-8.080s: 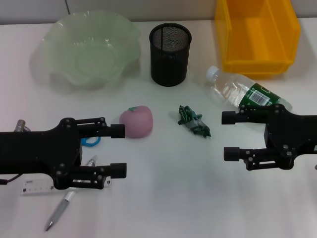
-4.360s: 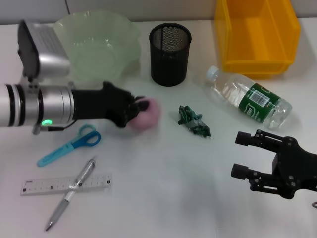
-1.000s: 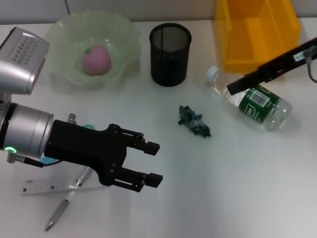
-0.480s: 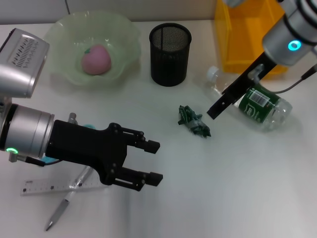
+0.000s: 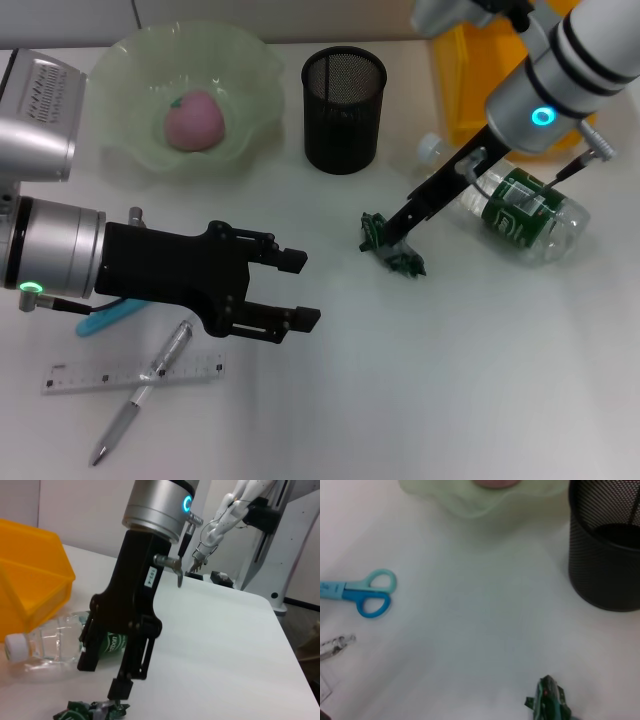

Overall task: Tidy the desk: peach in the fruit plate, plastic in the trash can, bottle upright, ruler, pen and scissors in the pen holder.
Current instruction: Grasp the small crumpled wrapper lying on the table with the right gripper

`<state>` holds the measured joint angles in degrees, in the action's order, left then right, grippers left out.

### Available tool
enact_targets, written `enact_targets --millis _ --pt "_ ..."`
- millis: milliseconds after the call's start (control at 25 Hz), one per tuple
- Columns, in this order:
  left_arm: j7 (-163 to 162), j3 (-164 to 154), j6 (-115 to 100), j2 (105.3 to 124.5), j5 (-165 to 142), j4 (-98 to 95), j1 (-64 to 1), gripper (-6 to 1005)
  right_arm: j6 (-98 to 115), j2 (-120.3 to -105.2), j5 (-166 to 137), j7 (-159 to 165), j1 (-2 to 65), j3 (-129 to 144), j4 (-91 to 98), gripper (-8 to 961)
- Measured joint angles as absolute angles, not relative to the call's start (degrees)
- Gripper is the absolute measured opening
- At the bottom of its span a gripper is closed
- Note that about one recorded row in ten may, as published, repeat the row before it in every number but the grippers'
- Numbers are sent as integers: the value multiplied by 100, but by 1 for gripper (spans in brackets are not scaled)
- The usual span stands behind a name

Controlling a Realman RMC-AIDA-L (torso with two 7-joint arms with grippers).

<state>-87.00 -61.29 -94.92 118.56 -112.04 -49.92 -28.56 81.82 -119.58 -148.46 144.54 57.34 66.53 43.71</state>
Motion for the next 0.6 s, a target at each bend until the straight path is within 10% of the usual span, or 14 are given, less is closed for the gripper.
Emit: enact_targets --millis 600 --pt "-8701 -6170 -9398 11856 -11196 -4992 -2856 704 7379 -11973 -14539 14451 5827 7132 3742 721"
